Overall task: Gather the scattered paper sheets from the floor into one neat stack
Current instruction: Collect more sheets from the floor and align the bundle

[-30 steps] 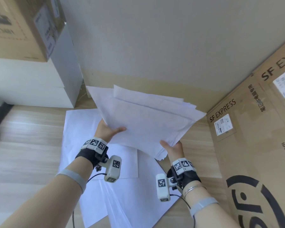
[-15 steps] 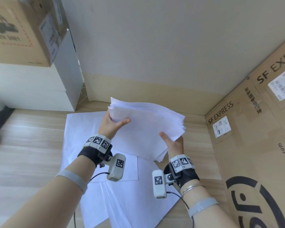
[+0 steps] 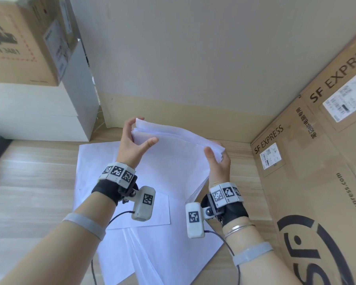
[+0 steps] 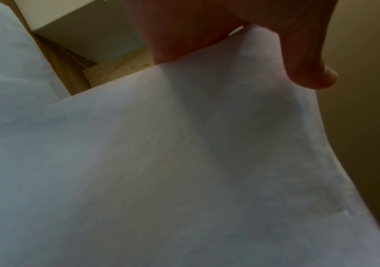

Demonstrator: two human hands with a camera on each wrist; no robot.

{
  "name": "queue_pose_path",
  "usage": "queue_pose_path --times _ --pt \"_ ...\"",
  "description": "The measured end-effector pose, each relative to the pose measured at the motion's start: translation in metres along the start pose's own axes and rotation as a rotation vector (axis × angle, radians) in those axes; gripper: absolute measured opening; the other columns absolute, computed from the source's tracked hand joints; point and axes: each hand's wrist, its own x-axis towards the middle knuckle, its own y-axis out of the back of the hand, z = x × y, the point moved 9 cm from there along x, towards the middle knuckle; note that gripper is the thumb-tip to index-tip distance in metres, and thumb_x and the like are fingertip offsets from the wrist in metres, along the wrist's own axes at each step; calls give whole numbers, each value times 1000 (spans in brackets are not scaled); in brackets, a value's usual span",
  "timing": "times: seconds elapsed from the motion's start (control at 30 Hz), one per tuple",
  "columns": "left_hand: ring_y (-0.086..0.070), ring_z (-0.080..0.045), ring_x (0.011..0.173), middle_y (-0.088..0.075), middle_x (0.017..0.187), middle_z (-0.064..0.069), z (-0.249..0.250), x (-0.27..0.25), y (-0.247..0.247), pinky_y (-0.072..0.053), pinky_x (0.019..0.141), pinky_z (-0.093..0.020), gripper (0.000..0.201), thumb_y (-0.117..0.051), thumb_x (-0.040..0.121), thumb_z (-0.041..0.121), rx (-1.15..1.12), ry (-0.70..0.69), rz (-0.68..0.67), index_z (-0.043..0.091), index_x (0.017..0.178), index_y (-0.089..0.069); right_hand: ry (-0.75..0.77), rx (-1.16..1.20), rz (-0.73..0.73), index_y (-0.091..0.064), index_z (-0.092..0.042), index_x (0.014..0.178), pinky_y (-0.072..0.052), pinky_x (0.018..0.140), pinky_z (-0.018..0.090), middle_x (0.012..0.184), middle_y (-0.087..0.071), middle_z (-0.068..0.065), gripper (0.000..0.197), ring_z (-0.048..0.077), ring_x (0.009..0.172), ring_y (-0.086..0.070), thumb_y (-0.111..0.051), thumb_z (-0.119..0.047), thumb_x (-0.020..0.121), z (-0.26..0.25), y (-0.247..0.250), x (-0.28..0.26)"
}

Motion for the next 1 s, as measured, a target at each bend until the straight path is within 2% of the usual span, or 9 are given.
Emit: queue_pose_path --times 0.13,0.2,0.3,0.4,0.57,0.7,0.8,0.9,1.0 --pt "-50 -6 102 -52 100 15 1 0 1 -40 99 -23 46 -66 59 47 -6 -2 13 37 100 -48 -46 71 61 -49 -24 63 -35 66 31 70 -47 3 34 18 67 -42 -62 -55 68 -3 -3 3" --pt "-46 7 78 -47 83 14 1 -3 1 -35 77 -5 41 -55 62 55 -33 28 49 30 94 -47 -9 37 99 -43 -27 50 -26 61 31 57 -38 -3 26 20 62 -31 -55 -33 72 -7 -1 3" --pt "-34 6 55 -33 66 11 9 -2 2 -27 58 -9 23 -49 80 46 -27 29 125 27 70 -43 34 40 63 -58 -20 66 -40 62 27 56 -61 -10 22 15 63 -52 -43 -9 77 -14 -5 1" --pt "-28 1 47 -30 57 12 12 3 8 -24 47 -9 32 -49 87 25 -17 47 202 23 58 -37 64 41 30 -58 -21 75 -45 75 29 64 -68 -11 9 12 75 -60 -52 -22 81 -15 -8 0" --pt "-34 4 59 -34 68 11 10 4 3 -29 61 -11 31 -44 94 25 -27 82 188 26 64 -38 122 -62 -6 -58 -25 78 -45 74 4 77 -62 -16 19 -13 75 -59 -69 -10 80 -18 -8 -2" --pt "-30 -1 47 -37 65 8 13 8 5 -26 42 -7 22 -53 80 28 63 65 225 24 64 -39 92 -34 0 -63 -23 66 -44 71 21 64 -63 -13 13 8 72 -57 -64 -35 71 -11 -9 -2" --pt "-36 -3 56 -42 66 7 6 11 11 -28 44 -4 7 -41 70 23 27 91 279 25 64 -42 86 -30 2 -64 -26 71 -44 72 13 68 -65 -17 17 1 74 -57 -65 -42 64 -8 -7 -2" --pt "-41 -8 66 -45 68 5 2 13 12 -32 60 -9 12 -40 75 29 -40 86 278 24 65 -45 4 -106 -71 -62 -27 82 -46 70 8 80 -64 -15 22 -12 68 -60 -77 -18 67 8 -10 -5" --pt "-46 7 65 -47 75 7 5 11 -3 -34 63 -5 16 -41 77 44 -53 34 103 31 78 -49 -165 -212 -13 -63 -15 82 -45 72 23 74 -63 -10 15 -13 53 -60 -73 -6 76 33 -2 -8"
